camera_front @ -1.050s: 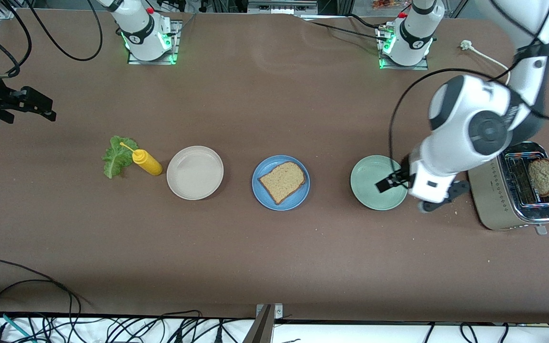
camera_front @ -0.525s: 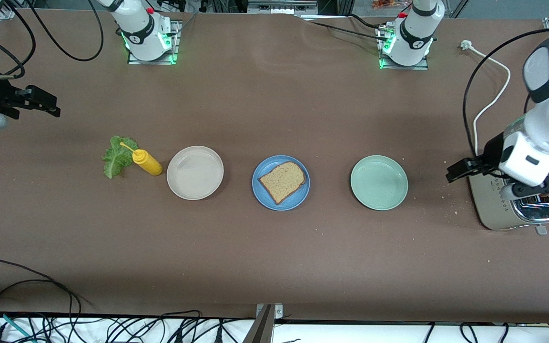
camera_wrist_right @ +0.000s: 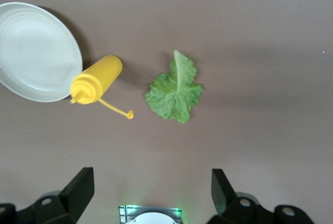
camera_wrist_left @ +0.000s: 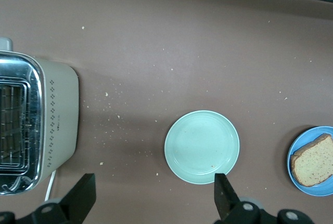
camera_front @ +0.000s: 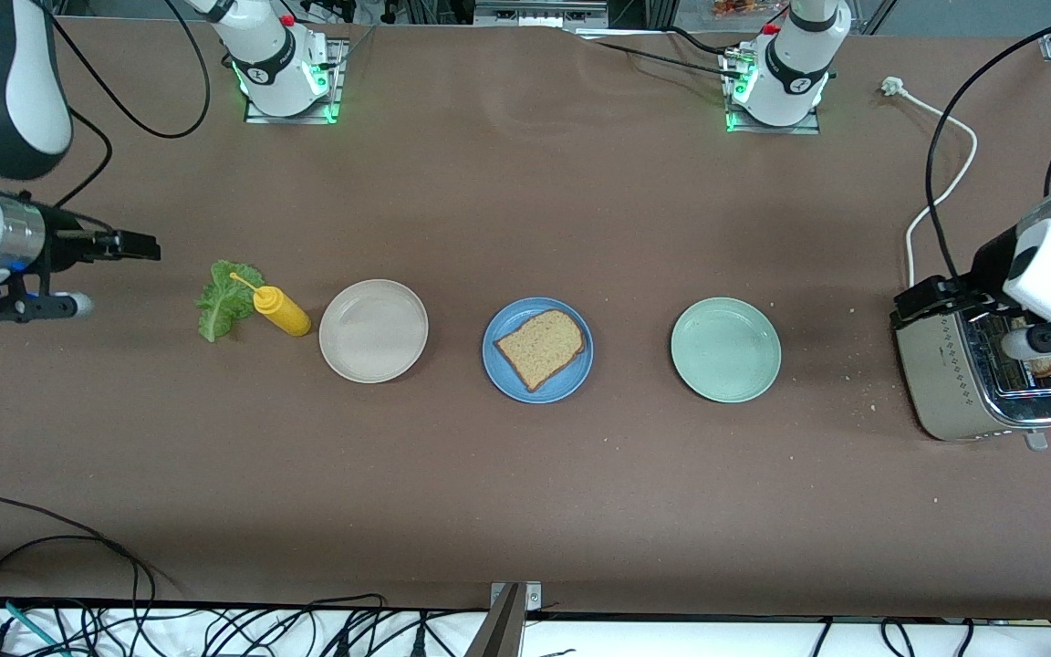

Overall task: Make sandwich in blue plate with both arms
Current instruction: 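Move the left gripper back to the toaster while the right gripper reaches the lettuce, then grasp the green lettuce leaf with the right gripper and lift it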

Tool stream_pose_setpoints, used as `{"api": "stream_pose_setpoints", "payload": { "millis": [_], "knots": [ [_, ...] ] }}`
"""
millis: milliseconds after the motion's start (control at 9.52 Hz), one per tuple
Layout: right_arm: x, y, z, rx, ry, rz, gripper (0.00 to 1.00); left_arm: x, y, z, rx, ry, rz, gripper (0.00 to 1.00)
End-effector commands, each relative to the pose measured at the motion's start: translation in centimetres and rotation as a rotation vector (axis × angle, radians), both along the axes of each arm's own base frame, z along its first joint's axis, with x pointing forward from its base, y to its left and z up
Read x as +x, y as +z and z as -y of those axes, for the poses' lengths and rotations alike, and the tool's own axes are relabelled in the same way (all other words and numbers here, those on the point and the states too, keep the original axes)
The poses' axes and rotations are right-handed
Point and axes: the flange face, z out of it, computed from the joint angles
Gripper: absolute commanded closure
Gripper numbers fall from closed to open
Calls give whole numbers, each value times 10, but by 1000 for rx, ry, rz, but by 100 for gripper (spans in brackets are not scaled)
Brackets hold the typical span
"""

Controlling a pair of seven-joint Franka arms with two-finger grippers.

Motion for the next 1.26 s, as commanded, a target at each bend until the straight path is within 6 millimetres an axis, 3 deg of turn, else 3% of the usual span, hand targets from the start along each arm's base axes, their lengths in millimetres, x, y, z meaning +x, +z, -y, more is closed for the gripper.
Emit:
{"api": "stream_pose_setpoints", "payload": {
  "millis": [0,210,525,735,945,1155],
  "knots": [
    [17,-54,16,-43,-11,56,0,-3,25,-2,26,-31,27,0],
    [-2,-124,27,-48,-27,111,0,-4,32,4,18,-38,30,0],
    [-40,-201,38,-51,-45,170,0,-3,35,7,10,-39,36,0],
    [-60,-234,40,-48,-59,206,0,-4,37,9,8,-42,38,0],
    [-65,-263,47,-46,-81,190,0,-5,39,21,8,-61,40,0],
    [-67,-290,59,-51,-103,197,0,-6,37,19,6,-56,29,0]
  ]
}}
